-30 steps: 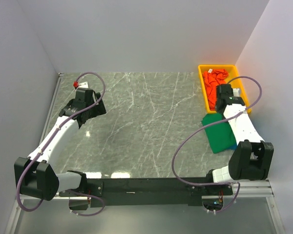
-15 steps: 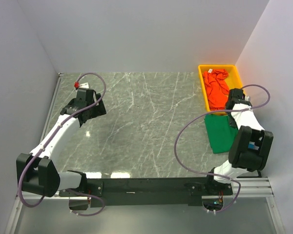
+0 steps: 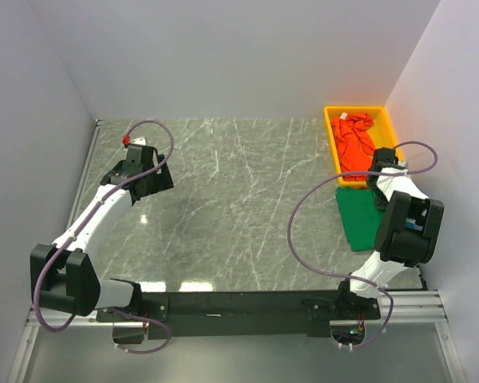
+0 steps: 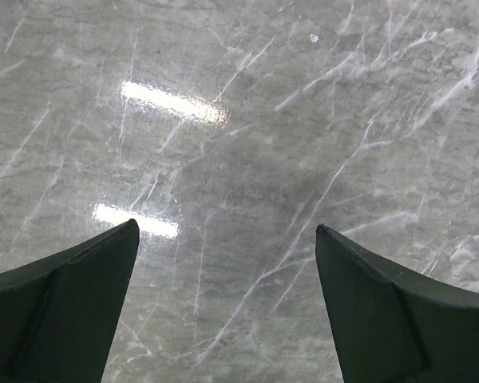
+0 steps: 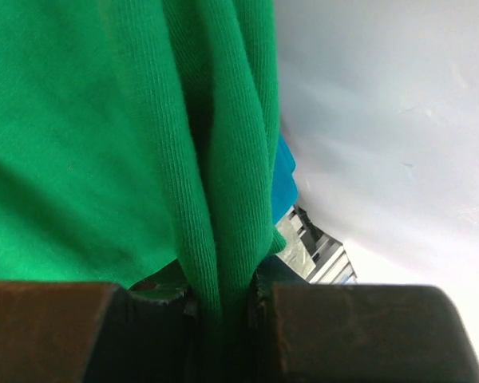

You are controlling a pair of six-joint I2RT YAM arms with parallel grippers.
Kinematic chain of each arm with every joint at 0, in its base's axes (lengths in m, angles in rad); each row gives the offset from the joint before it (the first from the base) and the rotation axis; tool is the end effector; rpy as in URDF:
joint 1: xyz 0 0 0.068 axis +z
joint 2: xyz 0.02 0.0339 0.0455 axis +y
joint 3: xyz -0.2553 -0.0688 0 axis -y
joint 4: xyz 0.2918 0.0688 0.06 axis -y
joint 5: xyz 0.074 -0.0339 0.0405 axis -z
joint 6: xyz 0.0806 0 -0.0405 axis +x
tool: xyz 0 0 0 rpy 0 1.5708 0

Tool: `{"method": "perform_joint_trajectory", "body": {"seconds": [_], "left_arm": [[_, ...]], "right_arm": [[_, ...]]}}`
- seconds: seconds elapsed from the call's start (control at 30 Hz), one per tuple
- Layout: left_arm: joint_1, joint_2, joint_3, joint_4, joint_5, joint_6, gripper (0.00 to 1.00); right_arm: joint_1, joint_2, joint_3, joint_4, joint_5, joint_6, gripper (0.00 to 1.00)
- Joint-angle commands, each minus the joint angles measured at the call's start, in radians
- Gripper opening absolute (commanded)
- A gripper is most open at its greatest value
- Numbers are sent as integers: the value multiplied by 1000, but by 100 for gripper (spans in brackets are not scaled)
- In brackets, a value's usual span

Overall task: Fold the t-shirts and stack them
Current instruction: Neatly place the folded tshirt to the corner

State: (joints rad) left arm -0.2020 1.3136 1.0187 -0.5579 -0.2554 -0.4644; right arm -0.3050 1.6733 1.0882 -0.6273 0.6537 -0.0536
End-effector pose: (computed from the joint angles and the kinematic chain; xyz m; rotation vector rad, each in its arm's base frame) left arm 0.3486 -0.0506 0.2185 -0.4258 2.3489 -0.0033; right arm 0.3391 -0.1581 0.1271 0.5103 2.6965 -1.0022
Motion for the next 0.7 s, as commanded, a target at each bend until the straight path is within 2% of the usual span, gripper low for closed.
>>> {"method": "perform_joint_trajectory", "body": {"seconds": [0.0,0.1,0.13,0.2,0.23,0.4,0.53,0.67], "left_arm": [[4,4,14,10,13,10,97],[4,7,14,10,15,10,97],[3,6,14,10,15,12,97],[4,6,14,10,15,10,97],[3,6,14,12,15,10,97],[4,0,12,13,16,12,97],[4,-5,11,18,16,12,97],[4,-13,9,21,16,12,97]], "right_arm": [[-8,2,29,78,93,-17,4],[-11,3,33,93,113,-26,14],[-11,5,36,90,116,-26,22],[-11,12,48,89,142,-23,29],[-13,14,52,89,149,-23,38],[-11,19,64,81,222,4,59],[-13,-6,65,78,326,49,63],[-11,-64,96,52,347,110,63]]}}
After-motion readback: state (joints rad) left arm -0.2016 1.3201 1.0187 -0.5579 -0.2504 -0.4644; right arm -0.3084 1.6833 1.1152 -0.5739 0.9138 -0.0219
